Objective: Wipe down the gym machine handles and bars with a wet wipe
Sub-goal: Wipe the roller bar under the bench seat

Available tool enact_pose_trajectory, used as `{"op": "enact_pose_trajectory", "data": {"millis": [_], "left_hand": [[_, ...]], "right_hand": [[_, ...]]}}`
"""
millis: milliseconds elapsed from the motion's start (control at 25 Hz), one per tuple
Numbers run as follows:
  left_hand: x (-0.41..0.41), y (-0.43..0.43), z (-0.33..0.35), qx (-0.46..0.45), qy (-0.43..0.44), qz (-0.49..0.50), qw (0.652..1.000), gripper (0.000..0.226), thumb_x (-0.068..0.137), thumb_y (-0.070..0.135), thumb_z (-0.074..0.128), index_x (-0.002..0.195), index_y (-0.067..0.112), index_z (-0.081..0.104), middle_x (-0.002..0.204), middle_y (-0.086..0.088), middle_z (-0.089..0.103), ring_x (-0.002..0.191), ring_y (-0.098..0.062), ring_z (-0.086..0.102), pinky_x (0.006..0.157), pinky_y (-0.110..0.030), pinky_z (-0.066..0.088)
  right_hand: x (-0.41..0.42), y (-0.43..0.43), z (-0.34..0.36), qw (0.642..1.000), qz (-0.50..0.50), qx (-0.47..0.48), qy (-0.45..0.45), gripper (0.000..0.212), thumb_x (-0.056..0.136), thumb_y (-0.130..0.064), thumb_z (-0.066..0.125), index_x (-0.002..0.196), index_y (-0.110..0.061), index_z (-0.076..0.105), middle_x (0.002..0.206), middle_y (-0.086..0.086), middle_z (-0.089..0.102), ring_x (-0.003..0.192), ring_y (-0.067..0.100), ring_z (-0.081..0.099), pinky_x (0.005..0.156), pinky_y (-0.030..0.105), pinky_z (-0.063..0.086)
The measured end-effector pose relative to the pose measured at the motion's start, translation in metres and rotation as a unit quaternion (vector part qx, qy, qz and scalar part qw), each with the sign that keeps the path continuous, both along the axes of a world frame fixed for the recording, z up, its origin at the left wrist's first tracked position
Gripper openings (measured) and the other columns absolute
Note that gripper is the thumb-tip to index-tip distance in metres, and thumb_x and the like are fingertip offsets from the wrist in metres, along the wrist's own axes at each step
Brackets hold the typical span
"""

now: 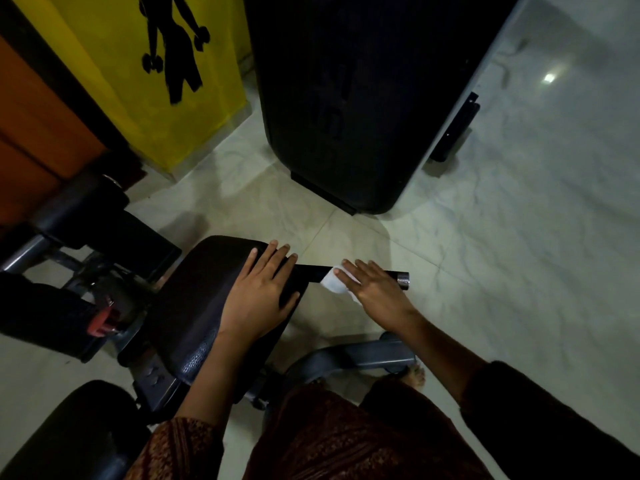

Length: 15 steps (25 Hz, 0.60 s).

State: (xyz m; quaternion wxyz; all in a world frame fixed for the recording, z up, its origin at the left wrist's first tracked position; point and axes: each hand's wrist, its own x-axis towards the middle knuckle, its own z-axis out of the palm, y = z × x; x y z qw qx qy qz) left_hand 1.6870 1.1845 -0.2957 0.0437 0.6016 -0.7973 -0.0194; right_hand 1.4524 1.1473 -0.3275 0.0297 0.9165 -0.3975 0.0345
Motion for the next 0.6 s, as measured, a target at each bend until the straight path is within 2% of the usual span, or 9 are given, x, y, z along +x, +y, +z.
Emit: {"op": "enact_pose_trajectory", "data": {"millis": [40, 120, 200, 240, 320, 400, 480, 560, 600], "left_hand": [[0.0, 0.0, 0.0, 0.001, 0.003, 0.0, 1.0, 0.059, 0.082, 0.043, 0.039, 0.125, 0.007, 0.056, 0.133, -0.013, 0.053, 0.131, -0.028, 0.039, 0.111, -0.04, 0.017], [0.0, 0.0, 0.0, 0.0, 0.006, 0.0, 1.0, 0.058, 0.082, 0.043, 0.04, 0.125, 0.008, 0.056, 0.133, -0.012, 0.053, 0.131, -0.028, 0.039, 0.111, -0.04, 0.018], [0.0, 0.0, -0.001, -0.002, 0.004, 0.002, 1.0, 0.058, 0.082, 0.043, 0.04, 0.125, 0.007, 0.057, 0.133, -0.012, 0.053, 0.131, -0.028, 0.039, 0.111, -0.041, 0.019], [0.0, 0.0, -0.001, -0.002, 0.003, 0.002, 1.0, 0.058, 0.082, 0.043, 0.039, 0.125, 0.007, 0.057, 0.133, -0.012, 0.053, 0.131, -0.028, 0.039, 0.111, -0.041, 0.019], [-0.001, 0.0, -0.001, -0.002, 0.002, 0.004, 1.0, 0.058, 0.082, 0.043, 0.039, 0.124, 0.007, 0.057, 0.132, -0.013, 0.053, 0.131, -0.028, 0.04, 0.111, -0.041, 0.018], [-0.001, 0.0, -0.001, -0.002, 0.002, 0.002, 1.0, 0.059, 0.082, 0.043, 0.038, 0.124, 0.006, 0.057, 0.132, -0.013, 0.053, 0.131, -0.029, 0.04, 0.111, -0.041, 0.017], [-0.001, 0.0, 0.0, 0.002, 0.003, 0.001, 1.0, 0.058, 0.082, 0.043, 0.039, 0.124, 0.006, 0.057, 0.132, -0.014, 0.053, 0.131, -0.029, 0.04, 0.111, -0.041, 0.018], [-0.002, 0.0, 0.001, 0.005, 0.005, 0.002, 1.0, 0.058, 0.082, 0.043, 0.04, 0.124, 0.006, 0.058, 0.132, -0.014, 0.053, 0.131, -0.029, 0.04, 0.111, -0.041, 0.018], [-0.001, 0.0, 0.001, 0.006, 0.007, 0.002, 1.0, 0.059, 0.082, 0.043, 0.04, 0.124, 0.006, 0.058, 0.132, -0.013, 0.053, 0.131, -0.029, 0.04, 0.11, -0.041, 0.018]], "right_hand": [[-0.003, -0.003, 0.001, 1.0, 0.011, 0.004, -0.012, 0.047, 0.066, -0.005, 0.055, 0.112, -0.008, 0.067, 0.111, 0.015, 0.067, 0.092, 0.028, 0.068, 0.078, 0.037, 0.055], [-0.025, 0.006, 0.01, 1.0, 0.004, 0.009, -0.029, 0.048, 0.071, -0.005, 0.038, 0.108, -0.004, 0.068, 0.108, 0.015, 0.069, 0.09, 0.026, 0.069, 0.086, 0.03, 0.051], [-0.056, 0.017, 0.021, 0.997, -0.06, -0.023, -0.047, 0.041, 0.087, -0.006, 0.033, 0.115, -0.003, 0.062, 0.114, 0.012, 0.066, 0.096, 0.023, 0.068, 0.094, 0.026, 0.044], [-0.07, 0.023, 0.028, 0.991, -0.119, -0.024, -0.062, 0.033, 0.094, -0.009, 0.039, 0.12, -0.003, 0.058, 0.12, 0.008, 0.063, 0.1, 0.02, 0.066, 0.091, 0.027, 0.047], [-0.082, 0.027, 0.032, 0.979, -0.176, -0.012, -0.1, 0.041, 0.079, 0.003, 0.065, 0.119, 0.001, 0.059, 0.12, 0.014, 0.062, 0.096, 0.026, 0.067, 0.073, 0.036, 0.057], [-0.066, 0.019, 0.029, 0.983, -0.155, -0.009, -0.095, 0.04, 0.074, 0.008, 0.053, 0.113, 0.007, 0.062, 0.11, 0.024, 0.065, 0.09, 0.035, 0.068, 0.064, 0.043, 0.058], [-0.039, 0.006, 0.024, 0.991, -0.112, 0.026, -0.075, 0.042, 0.075, -0.005, 0.043, 0.109, 0.005, 0.064, 0.105, 0.023, 0.067, 0.089, 0.036, 0.068, 0.07, 0.044, 0.056], [-0.026, 0.001, 0.02, 0.992, -0.069, 0.078, -0.071, 0.037, 0.071, -0.007, 0.052, 0.103, 0.002, 0.066, 0.095, 0.019, 0.069, 0.083, 0.032, 0.069, 0.08, 0.035, 0.052], [-0.03, 0.003, 0.019, 0.993, -0.051, 0.086, -0.07, 0.036, 0.07, -0.007, 0.05, 0.101, 0.001, 0.066, 0.093, 0.017, 0.07, 0.081, 0.029, 0.069, 0.087, 0.034, 0.046]]}}
